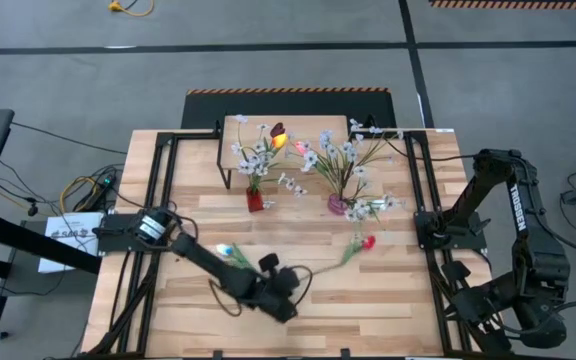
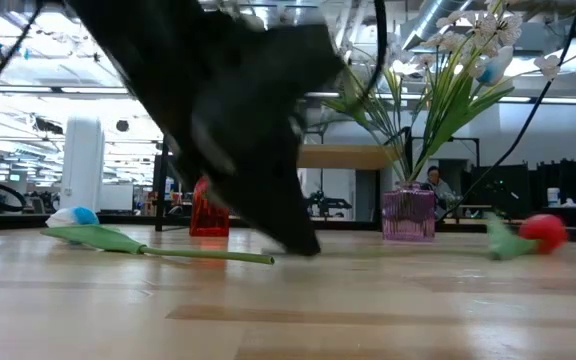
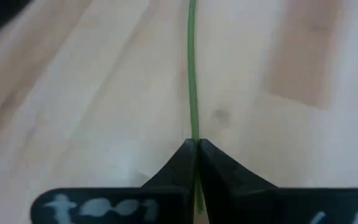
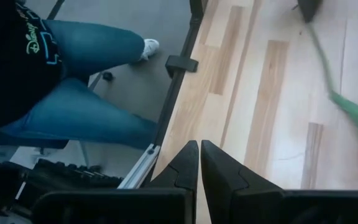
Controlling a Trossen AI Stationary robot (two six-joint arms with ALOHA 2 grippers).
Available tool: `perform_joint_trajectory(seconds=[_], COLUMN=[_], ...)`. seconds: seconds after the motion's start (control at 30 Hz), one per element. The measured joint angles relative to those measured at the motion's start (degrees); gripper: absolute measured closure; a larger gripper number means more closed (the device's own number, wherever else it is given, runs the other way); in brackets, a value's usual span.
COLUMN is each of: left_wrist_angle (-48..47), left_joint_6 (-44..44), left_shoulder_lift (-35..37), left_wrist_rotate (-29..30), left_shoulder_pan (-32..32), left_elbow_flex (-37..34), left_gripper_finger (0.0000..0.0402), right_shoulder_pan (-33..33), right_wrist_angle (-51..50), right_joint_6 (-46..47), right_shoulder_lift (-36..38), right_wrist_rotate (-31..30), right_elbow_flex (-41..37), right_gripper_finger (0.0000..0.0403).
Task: Pick and place flowers into a vace then onto a shelf
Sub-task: Put the red tulip into the red vase
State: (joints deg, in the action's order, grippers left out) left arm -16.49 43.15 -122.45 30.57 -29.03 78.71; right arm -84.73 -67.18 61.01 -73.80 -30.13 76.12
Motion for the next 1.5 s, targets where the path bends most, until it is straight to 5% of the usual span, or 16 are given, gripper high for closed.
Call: perform_joint_trajectory(seconds=[0.63, 1.0, 1.27, 1.5], left_wrist_angle=[0.7, 1.0, 1.0, 0.9], left_joint_6=[-0.4, -6.1, -15.3, -24.1], left_shoulder_lift=[9.4, 18.8, 25.8, 31.2], left_wrist_rotate=[8.9, 14.7, 16.2, 16.4], left_shoulder_pan=[-7.4, -14.0, -16.5, -17.2], left_elbow_flex=[0.3, 0.4, 0.4, 0.4], left_gripper_finger=[0.0401, 0.0401, 0.0401, 0.0401], right_shoulder_pan=[-0.2, -2.7, -2.5, -2.5], right_wrist_angle=[-0.1, -3.7, -9.6, -8.1], right_joint_6=[-3.8, 2.8, 15.9, 18.6], right_shoulder_lift=[0.3, 2.3, 2.6, 1.4], right_wrist_rotate=[-5.6, -6.1, -4.6, -15.4], right_elbow_flex=[0.0, 0.0, 0.0, -2.1], right_gripper_finger=[0.0395, 0.0402, 0.0401, 0.0385])
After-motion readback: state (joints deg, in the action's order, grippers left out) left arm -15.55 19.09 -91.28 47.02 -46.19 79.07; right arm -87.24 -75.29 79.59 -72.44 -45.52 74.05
